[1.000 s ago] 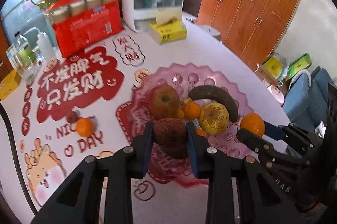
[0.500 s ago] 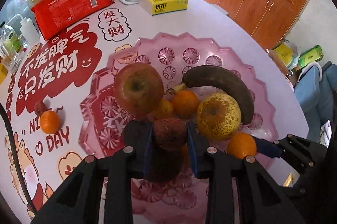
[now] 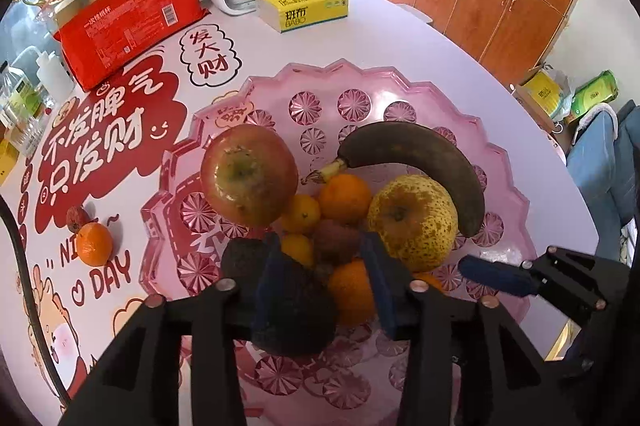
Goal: Organize fruits
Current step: 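Open the right gripper over the bowl while the left gripper releases the lychee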
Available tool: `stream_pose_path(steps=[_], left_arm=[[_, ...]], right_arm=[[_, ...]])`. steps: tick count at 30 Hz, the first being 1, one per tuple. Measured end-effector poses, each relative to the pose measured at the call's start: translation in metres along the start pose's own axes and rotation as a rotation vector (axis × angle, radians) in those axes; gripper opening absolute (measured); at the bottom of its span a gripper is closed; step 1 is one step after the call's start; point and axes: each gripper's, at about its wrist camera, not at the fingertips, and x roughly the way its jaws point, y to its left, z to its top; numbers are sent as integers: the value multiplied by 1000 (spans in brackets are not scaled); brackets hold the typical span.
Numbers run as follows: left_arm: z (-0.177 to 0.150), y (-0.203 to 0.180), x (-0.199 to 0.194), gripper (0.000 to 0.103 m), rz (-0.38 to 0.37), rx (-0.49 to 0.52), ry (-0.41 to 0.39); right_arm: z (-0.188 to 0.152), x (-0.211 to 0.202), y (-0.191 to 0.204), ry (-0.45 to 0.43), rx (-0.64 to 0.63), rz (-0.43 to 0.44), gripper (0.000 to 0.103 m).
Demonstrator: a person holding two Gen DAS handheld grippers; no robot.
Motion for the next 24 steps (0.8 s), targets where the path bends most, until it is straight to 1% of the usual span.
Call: stream_pose_path(steps=[4,9,14,20,24], left_arm=[[-2,3,-11,50,-3,0,-13],[-5,8,-31,61,3,1,-43],[-10,18,-56,67,23,5,-78],[-22,43,-101,72,68,-5,-136],[-32,65,-130,76,99,-19,-173]], right_arm=[[2,-7,1,-22,5,-10,49],[3,-15,5,-44,24,-19,49],[6,-26,17,-78,20,-31,48],[10,-45,41,-136,21,-35,48],[15,-63,63,-195,7,-34,48]])
